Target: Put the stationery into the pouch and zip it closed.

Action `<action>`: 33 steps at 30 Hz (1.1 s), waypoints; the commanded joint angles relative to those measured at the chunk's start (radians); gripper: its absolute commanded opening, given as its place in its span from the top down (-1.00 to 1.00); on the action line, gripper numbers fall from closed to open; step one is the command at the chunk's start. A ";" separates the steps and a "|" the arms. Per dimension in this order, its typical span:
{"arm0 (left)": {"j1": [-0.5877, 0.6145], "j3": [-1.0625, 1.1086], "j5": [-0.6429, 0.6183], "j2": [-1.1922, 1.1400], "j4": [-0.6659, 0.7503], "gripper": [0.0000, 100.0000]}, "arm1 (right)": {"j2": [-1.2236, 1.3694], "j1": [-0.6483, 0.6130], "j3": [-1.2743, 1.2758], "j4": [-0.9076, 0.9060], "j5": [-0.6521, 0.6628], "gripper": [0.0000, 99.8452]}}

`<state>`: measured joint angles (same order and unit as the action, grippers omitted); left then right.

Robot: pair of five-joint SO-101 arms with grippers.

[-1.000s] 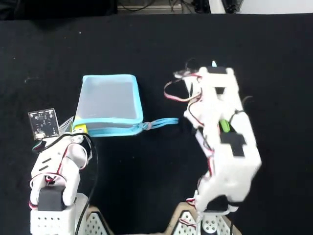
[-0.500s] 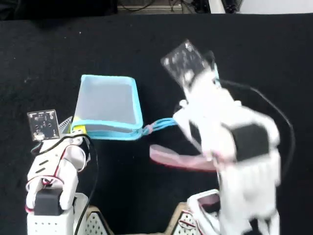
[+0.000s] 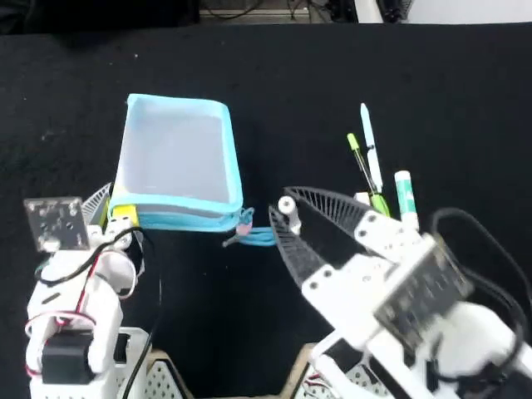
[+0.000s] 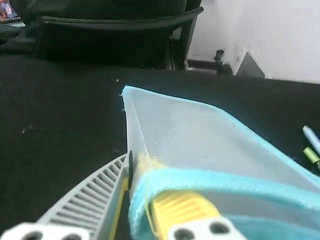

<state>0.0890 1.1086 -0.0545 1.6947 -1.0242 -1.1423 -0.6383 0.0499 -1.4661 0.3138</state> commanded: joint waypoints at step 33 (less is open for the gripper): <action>-0.189 -1.110 -0.032 -1.181 -0.736 0.94 | -0.050 -0.020 0.033 0.316 -0.244 0.97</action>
<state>-0.0875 -0.0100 -0.0836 0.5102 -1.7561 -1.1976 -0.6444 0.0529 -1.2252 0.1005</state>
